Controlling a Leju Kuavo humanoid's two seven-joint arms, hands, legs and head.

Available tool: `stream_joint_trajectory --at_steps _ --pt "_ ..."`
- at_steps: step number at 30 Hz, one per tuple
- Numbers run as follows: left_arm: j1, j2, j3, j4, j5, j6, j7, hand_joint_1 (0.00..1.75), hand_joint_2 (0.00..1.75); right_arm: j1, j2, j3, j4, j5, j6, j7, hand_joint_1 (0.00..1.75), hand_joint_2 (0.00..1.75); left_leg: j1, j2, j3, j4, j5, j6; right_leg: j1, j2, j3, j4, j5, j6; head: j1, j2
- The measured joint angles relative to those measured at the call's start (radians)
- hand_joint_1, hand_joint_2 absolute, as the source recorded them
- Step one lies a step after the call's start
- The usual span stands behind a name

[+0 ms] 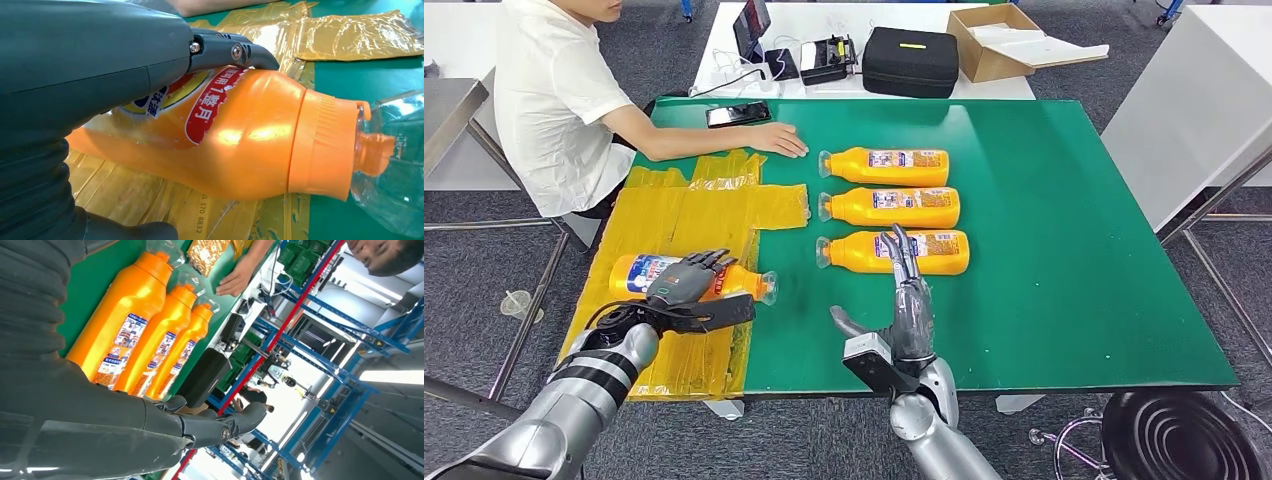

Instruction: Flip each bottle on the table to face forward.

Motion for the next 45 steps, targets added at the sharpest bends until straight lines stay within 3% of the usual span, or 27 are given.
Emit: stream_joint_trajectory --at_steps 5,9,13,16,23,31,36,45 --pt "0.001 0.013 -0.029 0.0 0.045 0.006 -0.01 0.0 1.75 0.0 0.0 -0.001 0.011 0.002 -0.003 -0.006 0.0 1.75 0.0 0.0 0.0 0.0 0.0 0.0 0.0 0.0 0.0 0.0 0.0 0.0 0.0 0.0" --pt "0.042 0.02 -0.053 -0.047 0.115 0.095 -0.013 0.0 1.75 0.0 0.0 -0.009 0.024 0.081 -0.032 0.018 0.0 1.75 0.0 0.0 0.0 0.0 0.0 0.0 0.0 0.0 -0.001 0.0 0.0 0.0 0.0 0.0" --pt "0.159 0.013 -0.084 -0.22 0.113 0.241 0.053 0.0 1.75 -0.001 -0.007 -0.026 0.045 0.298 -0.046 0.156 0.0 1.75 0.0 0.0 -0.002 0.0 0.0 0.0 0.0 0.0 -0.004 0.0 0.0 0.0 0.0 0.0" --pt "0.249 -0.002 -0.106 -0.358 0.112 0.303 0.072 0.0 1.75 -0.005 -0.02 -0.037 0.068 0.367 -0.04 0.243 0.0 1.75 -0.001 0.0 -0.005 0.001 0.0 0.0 -0.001 0.0 -0.006 0.0 0.0 0.0 0.0 0.0" --pt "0.398 -0.018 -0.163 -0.631 0.119 0.367 0.052 0.0 1.75 -0.001 -0.058 -0.064 0.089 0.421 -0.033 0.304 0.0 1.75 -0.001 0.0 -0.008 0.001 -0.001 0.0 -0.001 0.0 -0.009 0.0 0.0 0.0 0.0 0.0" --pt "0.442 -0.027 -0.198 -0.749 0.179 0.361 0.009 0.0 1.75 -0.059 -0.13 -0.08 0.161 0.619 0.066 0.491 0.0 1.75 -0.001 0.0 -0.008 0.001 0.0 0.0 -0.001 0.0 -0.009 0.0 0.001 0.001 0.0 0.0" --pt "0.48 -0.048 -0.201 -0.8 0.27 0.379 -0.042 0.0 1.75 -0.125 -0.183 -0.103 0.229 0.66 0.113 0.526 0.0 1.75 -0.002 0.0 -0.008 0.001 0.0 0.001 -0.002 0.0 -0.009 0.0 0.001 0.002 0.0 0.0" --pt "0.503 -0.06 -0.203 -0.832 0.278 0.44 -0.041 0.0 1.75 -0.178 -0.226 -0.116 0.294 0.676 0.216 0.585 0.0 1.75 -0.001 0.0 -0.008 0.001 0.0 0.001 -0.001 0.0 -0.009 0.0 0.001 0.002 0.0 0.0"
